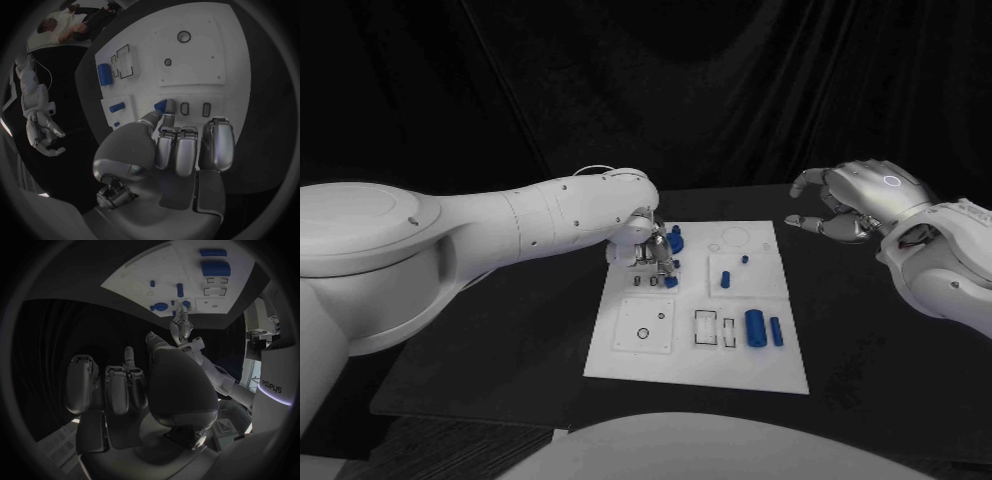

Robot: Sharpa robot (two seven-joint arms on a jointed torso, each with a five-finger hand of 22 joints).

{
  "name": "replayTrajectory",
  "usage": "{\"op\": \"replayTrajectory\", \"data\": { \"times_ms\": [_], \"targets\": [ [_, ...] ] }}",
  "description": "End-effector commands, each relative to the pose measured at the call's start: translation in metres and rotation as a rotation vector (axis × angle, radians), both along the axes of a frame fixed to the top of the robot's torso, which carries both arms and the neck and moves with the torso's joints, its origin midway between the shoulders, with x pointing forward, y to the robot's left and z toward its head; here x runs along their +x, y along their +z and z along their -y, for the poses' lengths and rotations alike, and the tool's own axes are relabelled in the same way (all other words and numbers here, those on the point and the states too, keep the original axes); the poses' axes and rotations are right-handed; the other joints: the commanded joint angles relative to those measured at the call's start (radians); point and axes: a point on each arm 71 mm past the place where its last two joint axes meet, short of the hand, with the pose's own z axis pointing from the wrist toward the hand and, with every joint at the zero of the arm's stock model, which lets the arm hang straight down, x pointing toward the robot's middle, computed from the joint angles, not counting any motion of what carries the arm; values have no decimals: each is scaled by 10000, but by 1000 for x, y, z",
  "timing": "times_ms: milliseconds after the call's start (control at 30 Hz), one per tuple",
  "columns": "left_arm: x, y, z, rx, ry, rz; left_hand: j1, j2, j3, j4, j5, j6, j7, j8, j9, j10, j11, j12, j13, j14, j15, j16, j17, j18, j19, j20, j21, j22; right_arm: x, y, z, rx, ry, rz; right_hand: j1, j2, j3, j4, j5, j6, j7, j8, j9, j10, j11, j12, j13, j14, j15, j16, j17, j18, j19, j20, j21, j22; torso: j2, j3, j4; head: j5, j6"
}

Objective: Assemble the parts on the task board

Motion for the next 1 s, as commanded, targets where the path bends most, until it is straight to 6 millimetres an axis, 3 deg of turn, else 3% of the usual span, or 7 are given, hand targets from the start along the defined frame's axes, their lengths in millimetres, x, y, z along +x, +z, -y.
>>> {"op": "replayTrajectory", "data": {
  "times_ms": [33,533,667,767,867,900,1000],
  "targets": [
    [-2,1,-1,-214,169,179,-4,-128,465,13,116,-9,-26,-36,187,1096,-73,139,2646,1076,-127,102,2644,-151,128,-66,-99,482,1,-2,1,-79,-139,-77,158,30,240,-15,245,-45,83,149,54,937,80,167,2651,950,25,-104,2427,77,169,20,-180,2027,4,-7,-6,56,0],
    [-7,5,-15,-376,398,394,-79,-210,653,-46,183,-55,-23,-60,257,1096,-75,139,2646,1076,-131,102,2644,-139,99,-69,-145,444,0,-7,3,-159,-192,-227,174,39,249,-20,243,-62,88,148,43,937,85,167,2651,947,30,-114,2418,85,155,24,-214,2016,-63,28,23,95,0],
    [-7,6,-16,-513,460,510,-222,-318,798,-42,-115,-193,29,-143,310,1096,-37,139,2646,1076,-101,102,2644,-116,11,-49,-243,356,0,-8,2,-163,-130,-244,174,39,249,-20,243,-62,88,148,43,937,85,167,2651,947,30,-114,2418,85,155,24,-214,2016,-88,41,38,113,0],
    [-8,6,-18,-639,501,602,-327,-388,836,-7,-430,-263,54,-189,345,1096,-15,139,2646,1076,-82,102,2644,-112,-6,-32,-274,348,-1,-9,0,-156,0,-245,194,26,249,-34,230,-76,87,149,34,937,88,167,2651,946,34,-115,2417,85,153,29,-216,2016,-124,46,84,63,0],
    [-10,7,-20,-866,535,744,-659,-476,716,271,-1063,-568,175,-362,345,1096,85,139,2646,1076,-5,102,2644,-113,-18,28,-307,354,-1,-9,-5,-144,227,-252,279,-22,257,-88,205,-120,84,137,-6,937,89,167,2651,950,38,-102,2430,80,158,39,-194,2023,-127,39,110,5,0],
    [-11,8,-21,-1000,538,821,-692,-486,698,306,-1099,-593,187,-374,350,1096,95,139,2646,1076,5,102,2644,-113,-15,35,-308,360,-2,-10,-7,-137,325,-253,297,-30,259,-98,199,-131,84,128,-19,937,89,167,2651,952,39,-95,2436,80,159,41,-190,2024,-123,33,116,7,0],
    [-14,10,-23,-1391,613,980,-869,-580,502,526,-1288,-1217,377,-537,396,1096,247,139,2646,1076,120,102,2644,-115,-39,134,-345,355,-3,-10,-13,-125,545,-268,400,-69,278,-152,147,-166,105,39,-115,937,102,167,2651,965,46,-60,2470,63,188,50,-112,2048,-102,29,97,61,0]
  ]
}}
